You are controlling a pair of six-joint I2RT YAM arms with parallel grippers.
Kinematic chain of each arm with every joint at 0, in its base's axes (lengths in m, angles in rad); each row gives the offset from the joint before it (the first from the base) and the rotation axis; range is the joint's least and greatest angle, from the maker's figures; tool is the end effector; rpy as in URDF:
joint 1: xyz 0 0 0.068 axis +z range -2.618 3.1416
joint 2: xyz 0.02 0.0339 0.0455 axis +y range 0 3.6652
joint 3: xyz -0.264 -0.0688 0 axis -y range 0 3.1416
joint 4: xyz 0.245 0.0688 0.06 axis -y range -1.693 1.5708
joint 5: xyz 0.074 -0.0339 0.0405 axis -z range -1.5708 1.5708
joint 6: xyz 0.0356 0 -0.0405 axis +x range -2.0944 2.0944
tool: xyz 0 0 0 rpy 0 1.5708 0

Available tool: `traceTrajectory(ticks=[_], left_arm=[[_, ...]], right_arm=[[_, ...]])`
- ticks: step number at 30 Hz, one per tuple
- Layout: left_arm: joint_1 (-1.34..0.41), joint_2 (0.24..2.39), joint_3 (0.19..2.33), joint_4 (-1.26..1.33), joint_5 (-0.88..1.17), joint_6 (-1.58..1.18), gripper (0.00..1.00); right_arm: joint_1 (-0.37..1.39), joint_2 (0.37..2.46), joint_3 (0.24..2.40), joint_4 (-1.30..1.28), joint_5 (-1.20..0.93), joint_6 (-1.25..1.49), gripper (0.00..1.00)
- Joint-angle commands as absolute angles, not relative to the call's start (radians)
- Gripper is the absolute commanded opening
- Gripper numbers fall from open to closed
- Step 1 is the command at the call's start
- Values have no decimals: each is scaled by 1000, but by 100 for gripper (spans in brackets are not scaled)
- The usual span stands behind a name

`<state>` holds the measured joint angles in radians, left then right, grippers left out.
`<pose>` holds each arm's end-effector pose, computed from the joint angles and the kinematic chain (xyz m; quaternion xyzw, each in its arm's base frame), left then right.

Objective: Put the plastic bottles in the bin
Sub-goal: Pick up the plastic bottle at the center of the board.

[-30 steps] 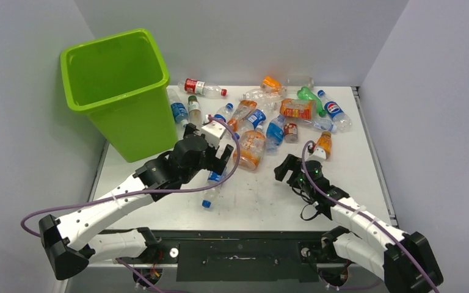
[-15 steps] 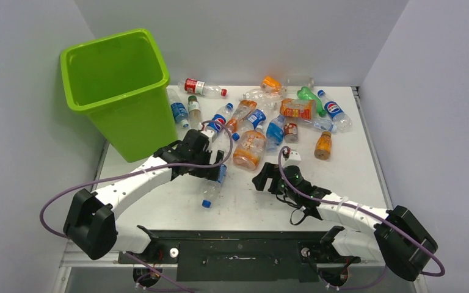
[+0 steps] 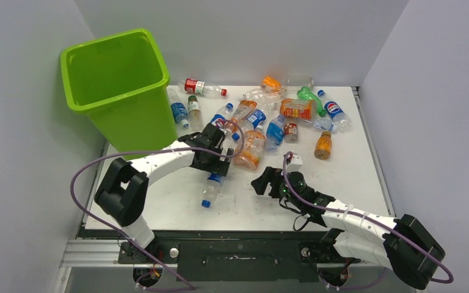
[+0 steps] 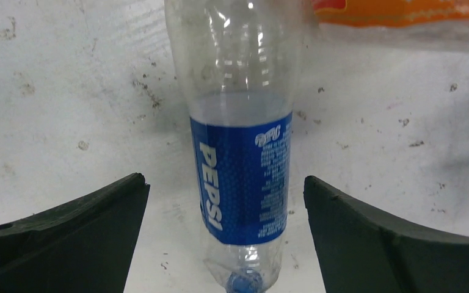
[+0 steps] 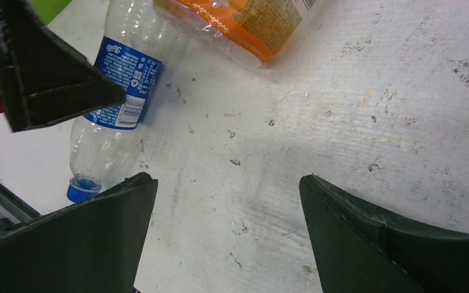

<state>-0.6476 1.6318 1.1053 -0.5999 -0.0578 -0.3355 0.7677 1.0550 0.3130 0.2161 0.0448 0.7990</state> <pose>0.2606 -0.1945 0.2069 0.1452 0.9642 -0.0791 0.2075 0.1491 0.1417 0.1668 0.0247 0.8661 0.3383 0.3672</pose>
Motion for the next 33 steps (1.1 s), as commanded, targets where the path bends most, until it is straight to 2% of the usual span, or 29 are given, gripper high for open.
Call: traceTrajectory(ticks=[1, 4, 12, 16, 24, 28, 33], left_arm=[[-654, 1708, 1200, -594, -104, -324, 100], [-650, 1763, 1218, -592, -97, -325, 89], [-643, 1794, 1197, -559, -47, -354, 70], [-643, 1785, 1179, -555, -40, -371, 52], [-644, 1517, 1120, -539, -44, -446, 28], [-644, 1307, 1069, -395, 54, -571, 22], [-649, 1156, 1009, -117, 137, -757, 18]], right_arm=[[785, 999, 283, 284, 59, 812, 90], [793, 966, 271, 269, 52, 810, 90], [811, 911, 262, 232, 53, 783, 90], [821, 883, 271, 221, 55, 776, 90], [837, 719, 322, 124, 60, 695, 90], [843, 635, 350, 128, 51, 662, 90], [870, 542, 357, 199, 63, 672, 90]])
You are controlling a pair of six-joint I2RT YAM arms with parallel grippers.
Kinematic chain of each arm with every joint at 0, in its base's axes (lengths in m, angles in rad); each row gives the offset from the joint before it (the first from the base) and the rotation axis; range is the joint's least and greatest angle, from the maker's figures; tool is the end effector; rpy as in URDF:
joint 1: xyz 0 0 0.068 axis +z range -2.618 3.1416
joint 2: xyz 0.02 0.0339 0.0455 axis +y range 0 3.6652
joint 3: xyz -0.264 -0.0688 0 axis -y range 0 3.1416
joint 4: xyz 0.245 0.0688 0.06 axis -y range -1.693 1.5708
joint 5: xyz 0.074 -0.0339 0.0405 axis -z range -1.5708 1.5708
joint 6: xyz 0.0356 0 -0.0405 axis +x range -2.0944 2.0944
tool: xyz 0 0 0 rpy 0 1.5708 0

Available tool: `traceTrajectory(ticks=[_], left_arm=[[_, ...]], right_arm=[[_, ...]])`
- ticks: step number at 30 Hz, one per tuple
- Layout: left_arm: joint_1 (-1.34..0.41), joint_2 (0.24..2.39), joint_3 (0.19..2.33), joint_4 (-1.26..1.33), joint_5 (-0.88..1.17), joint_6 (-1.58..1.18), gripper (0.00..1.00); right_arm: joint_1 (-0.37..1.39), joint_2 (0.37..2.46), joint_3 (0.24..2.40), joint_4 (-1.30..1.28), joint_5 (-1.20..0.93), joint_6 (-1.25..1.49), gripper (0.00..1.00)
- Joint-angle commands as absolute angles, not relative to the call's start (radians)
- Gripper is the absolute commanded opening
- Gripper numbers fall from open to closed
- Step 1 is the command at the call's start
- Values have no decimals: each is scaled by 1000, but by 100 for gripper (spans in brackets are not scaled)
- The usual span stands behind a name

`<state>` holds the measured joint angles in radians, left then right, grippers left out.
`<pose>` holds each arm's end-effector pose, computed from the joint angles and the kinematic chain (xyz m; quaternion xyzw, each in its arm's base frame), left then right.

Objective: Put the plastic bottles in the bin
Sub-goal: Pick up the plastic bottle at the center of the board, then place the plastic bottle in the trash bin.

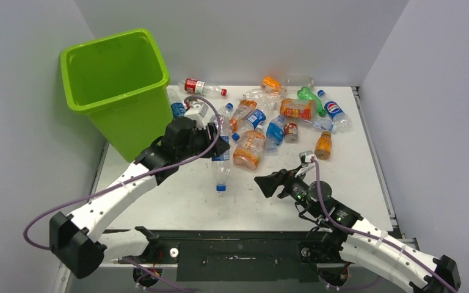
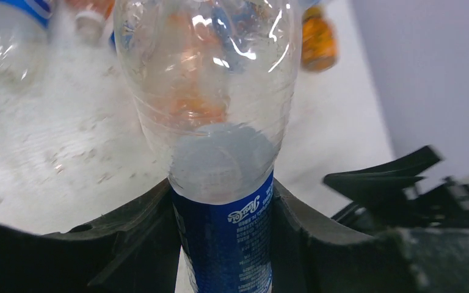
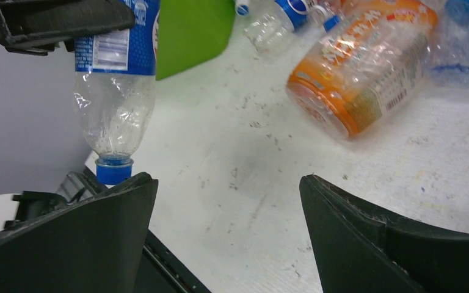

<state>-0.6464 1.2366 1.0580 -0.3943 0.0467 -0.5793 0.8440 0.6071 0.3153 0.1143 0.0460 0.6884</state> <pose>0.2203 -0.1683 0.3190 0.0406 0.8770 -0.2919 0.3795 0.1095 0.1207 0.2317 -0.0449 0.7656 0.4321 0.4744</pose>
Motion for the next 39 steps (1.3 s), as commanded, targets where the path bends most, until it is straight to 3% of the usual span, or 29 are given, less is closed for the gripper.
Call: traceTrajectory(ticks=[1, 8, 19, 25, 27, 31, 33, 39], left_arm=[[-648, 1131, 977, -43, 140, -804, 18], [-676, 1013, 717, 499, 23, -1080, 9], [-730, 960, 643, 612, -125, -1129, 8], [-745, 948, 623, 633, -135, -1134, 7], [-750, 944, 614, 639, -135, -1135, 7], [-751, 931, 602, 630, -135, -1140, 7], [-750, 924, 600, 617, -133, -1141, 7], [-752, 914, 599, 608, -118, -1139, 7]], right_arm=[[874, 530, 354, 226, 61, 679, 90], [905, 606, 359, 473, -46, 733, 90], [1013, 787, 434, 518, -3, 714, 97], [1043, 802, 434, 543, 67, 705, 70], [1044, 799, 434, 554, 75, 705, 70], [1045, 791, 444, 563, 78, 680, 81], [1045, 790, 462, 547, 82, 665, 79], [1045, 816, 488, 531, 58, 650, 48]])
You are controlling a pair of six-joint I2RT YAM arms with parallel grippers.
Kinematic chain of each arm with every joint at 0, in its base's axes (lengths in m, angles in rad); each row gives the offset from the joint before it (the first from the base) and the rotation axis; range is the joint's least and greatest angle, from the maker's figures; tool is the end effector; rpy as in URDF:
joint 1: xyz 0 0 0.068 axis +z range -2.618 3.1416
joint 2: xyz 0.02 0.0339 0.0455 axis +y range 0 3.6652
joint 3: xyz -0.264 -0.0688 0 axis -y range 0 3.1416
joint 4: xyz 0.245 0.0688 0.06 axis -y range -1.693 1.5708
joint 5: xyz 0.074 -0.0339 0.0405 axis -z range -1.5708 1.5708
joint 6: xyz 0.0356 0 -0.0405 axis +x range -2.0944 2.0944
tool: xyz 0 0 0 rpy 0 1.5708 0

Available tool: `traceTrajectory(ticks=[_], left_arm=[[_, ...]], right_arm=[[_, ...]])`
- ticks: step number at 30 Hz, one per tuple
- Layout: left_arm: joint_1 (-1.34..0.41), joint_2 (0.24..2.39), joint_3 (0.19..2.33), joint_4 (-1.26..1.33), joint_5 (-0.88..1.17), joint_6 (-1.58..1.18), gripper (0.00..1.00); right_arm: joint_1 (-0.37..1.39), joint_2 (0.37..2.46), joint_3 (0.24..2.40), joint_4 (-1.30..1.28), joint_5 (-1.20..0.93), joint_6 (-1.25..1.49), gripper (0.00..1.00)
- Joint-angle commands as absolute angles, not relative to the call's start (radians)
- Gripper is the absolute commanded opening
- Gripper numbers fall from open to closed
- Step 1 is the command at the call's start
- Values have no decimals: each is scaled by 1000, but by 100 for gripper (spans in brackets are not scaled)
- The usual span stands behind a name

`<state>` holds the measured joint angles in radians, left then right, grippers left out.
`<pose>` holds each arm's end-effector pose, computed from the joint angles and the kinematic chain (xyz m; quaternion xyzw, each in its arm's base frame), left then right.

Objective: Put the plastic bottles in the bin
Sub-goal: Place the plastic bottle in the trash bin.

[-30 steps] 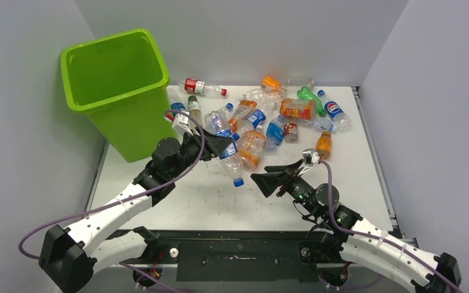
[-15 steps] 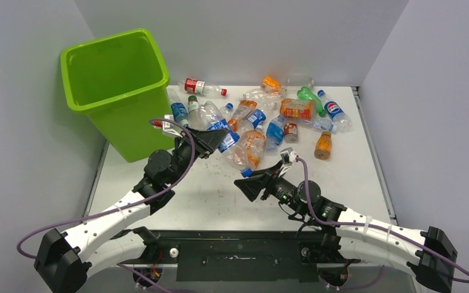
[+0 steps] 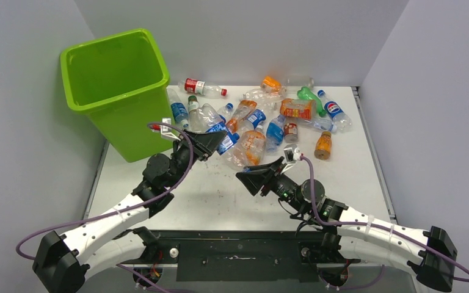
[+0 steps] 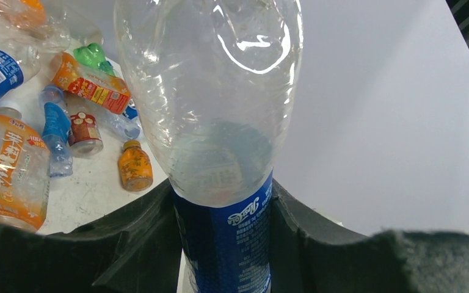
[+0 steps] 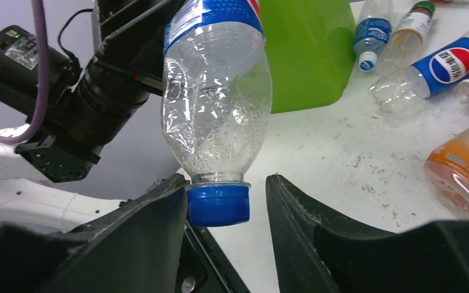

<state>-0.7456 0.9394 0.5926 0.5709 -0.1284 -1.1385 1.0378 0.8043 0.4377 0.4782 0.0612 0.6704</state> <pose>0.1659 -0.1470 0.3240 -0.1707 0.6006 -0.6074 0.4912 0.1014 0.1677 0.2841 -0.0993 0.6592 0.5484 0.5048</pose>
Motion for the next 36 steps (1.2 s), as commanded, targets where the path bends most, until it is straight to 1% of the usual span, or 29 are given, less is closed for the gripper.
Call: traceTrajectory(ticks=[1, 3, 4, 5, 7, 8, 9, 11, 12, 14, 17, 21, 23, 24, 26, 29, 31, 36], left_arm=[[-753, 913, 600, 606, -113, -1136, 7], [-752, 911, 605, 593, -110, -1130, 14], [-753, 909, 607, 583, -110, -1127, 21], [-752, 905, 608, 574, -109, -1120, 32], [-751, 895, 616, 545, -105, -1095, 70], [-748, 883, 626, 511, -108, -1072, 95], [-742, 866, 644, 463, -109, -1039, 97], [-720, 810, 696, 339, -123, -912, 96], [-712, 778, 723, 275, -145, -827, 96], [-709, 720, 780, 195, -151, -592, 96], [-710, 700, 931, 34, -24, -191, 96], [-732, 791, 1116, -324, 205, 143, 96], [-792, 833, 1152, -445, 266, 306, 96], [-850, 854, 1163, -486, 230, 378, 96], [-981, 903, 1181, -539, 63, 519, 96], [-1113, 984, 1198, -584, -132, 674, 96], [-1146, 1030, 1211, -596, -178, 732, 96], [-1150, 1077, 1215, -569, -185, 812, 96]], right_arm=[[1045, 821, 491, 532, 47, 647, 41], [1045, 826, 503, 519, 17, 644, 26], [1045, 825, 511, 502, 9, 640, 17], [1045, 819, 516, 481, 8, 636, 7], [1045, 791, 525, 429, 13, 626, 5], [1045, 760, 533, 382, 21, 618, 5], [1045, 734, 546, 324, 37, 606, 5], [1043, 696, 610, 145, 83, 576, 5], [1041, 690, 676, 38, 101, 555, 5], [1039, 697, 776, -176, 131, 531, 5], [1038, 748, 928, -437, 143, 507, 5], [1038, 833, 1077, -655, 117, 489, 5], [1038, 871, 1129, -723, 108, 479, 5], [1038, 887, 1149, -747, 102, 473, 5], [1038, 915, 1185, -777, 84, 462, 5], [1040, 951, 1228, -796, 61, 445, 5], [1039, 976, 1253, -806, 49, 431, 5], [1040, 1013, 1285, -806, 8, 404, 5]])
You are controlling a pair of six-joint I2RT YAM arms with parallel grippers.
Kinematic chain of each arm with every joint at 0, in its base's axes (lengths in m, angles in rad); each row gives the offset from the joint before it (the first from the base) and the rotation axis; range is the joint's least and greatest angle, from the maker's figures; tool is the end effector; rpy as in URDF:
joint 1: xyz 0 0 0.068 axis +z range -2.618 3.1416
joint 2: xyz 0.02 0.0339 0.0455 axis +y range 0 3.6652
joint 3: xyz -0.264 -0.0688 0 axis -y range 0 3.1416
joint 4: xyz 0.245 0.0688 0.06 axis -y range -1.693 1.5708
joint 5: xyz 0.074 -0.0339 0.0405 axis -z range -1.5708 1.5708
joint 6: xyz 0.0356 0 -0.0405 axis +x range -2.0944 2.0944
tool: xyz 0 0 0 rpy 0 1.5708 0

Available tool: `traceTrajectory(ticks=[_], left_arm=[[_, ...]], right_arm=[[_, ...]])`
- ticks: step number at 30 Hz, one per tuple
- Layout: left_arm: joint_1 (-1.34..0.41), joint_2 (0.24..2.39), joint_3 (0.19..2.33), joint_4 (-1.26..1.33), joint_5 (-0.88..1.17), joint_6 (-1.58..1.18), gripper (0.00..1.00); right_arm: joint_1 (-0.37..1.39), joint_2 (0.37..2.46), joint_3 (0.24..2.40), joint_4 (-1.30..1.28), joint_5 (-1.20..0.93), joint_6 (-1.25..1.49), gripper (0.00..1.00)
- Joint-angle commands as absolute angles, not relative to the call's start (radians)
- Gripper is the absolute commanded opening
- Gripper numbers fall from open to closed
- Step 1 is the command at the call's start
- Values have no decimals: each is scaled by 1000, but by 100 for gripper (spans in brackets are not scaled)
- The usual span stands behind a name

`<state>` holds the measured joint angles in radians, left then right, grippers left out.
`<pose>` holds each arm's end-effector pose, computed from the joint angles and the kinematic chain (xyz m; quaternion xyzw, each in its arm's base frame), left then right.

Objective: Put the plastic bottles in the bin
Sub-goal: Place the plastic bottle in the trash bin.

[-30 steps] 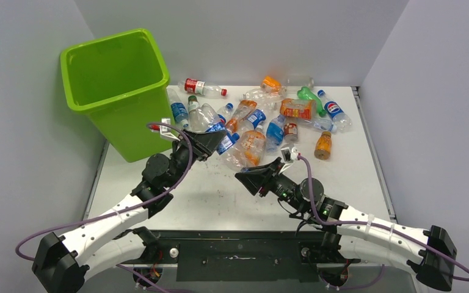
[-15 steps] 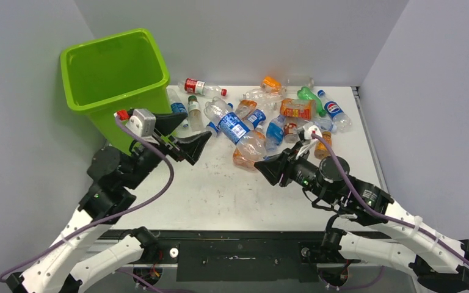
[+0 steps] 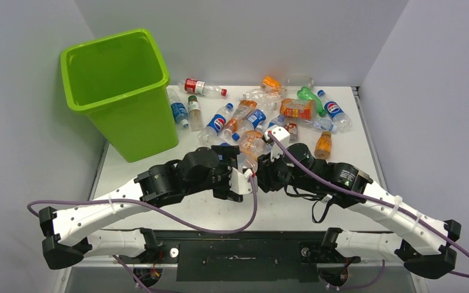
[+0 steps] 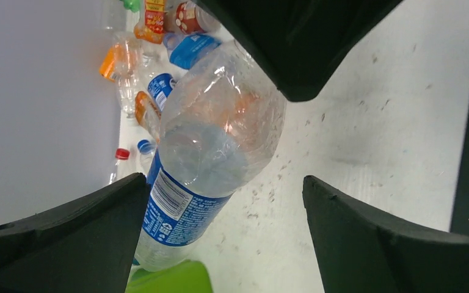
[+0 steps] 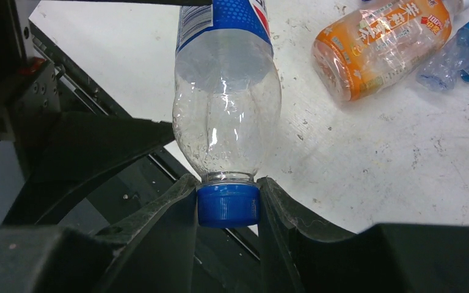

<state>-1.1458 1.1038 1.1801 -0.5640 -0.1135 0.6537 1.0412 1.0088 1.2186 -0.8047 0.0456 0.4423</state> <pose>0.1016 -0.2147 0.3765 0.6518 0.5549 -0.0782 0.5110 0.1010 0.1694 0.3852 -0.2503 0.8469 0.3018 0.3592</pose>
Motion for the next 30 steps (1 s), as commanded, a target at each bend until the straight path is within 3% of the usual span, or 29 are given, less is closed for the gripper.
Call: traceTrajectory(ticks=[1, 4, 9, 15, 20, 21, 24, 25, 27, 30], left_arm=[[-1150, 1082, 1213, -561, -192, 824, 96], [-1150, 1095, 1198, -526, -195, 853, 99], [-1149, 1121, 1163, -451, -233, 889, 86], [-1147, 1119, 1139, -413, -216, 884, 51], [-1147, 1093, 1119, -396, -177, 856, 36], [-1147, 1088, 1118, -395, -175, 849, 33], [-1148, 1069, 1117, -377, -156, 793, 29], [-1144, 1062, 1119, -367, -149, 751, 29], [-1128, 1049, 1121, -347, -116, 650, 29], [-1083, 1008, 1084, -278, -26, 461, 29]], right_arm=[[1039, 1015, 1289, -806, -16, 401, 5], [1040, 1018, 1290, -799, -63, 398, 5], [1040, 1016, 1286, -776, -116, 398, 5], [1040, 1003, 1302, -754, -131, 406, 5], [1039, 992, 1320, -725, -142, 410, 5], [1039, 991, 1323, -720, -147, 406, 15], [1040, 956, 1322, -674, -139, 402, 65], [1040, 934, 1315, -652, -127, 399, 77], [1040, 879, 1288, -601, -89, 383, 90], [1040, 766, 1194, -499, -36, 349, 96]])
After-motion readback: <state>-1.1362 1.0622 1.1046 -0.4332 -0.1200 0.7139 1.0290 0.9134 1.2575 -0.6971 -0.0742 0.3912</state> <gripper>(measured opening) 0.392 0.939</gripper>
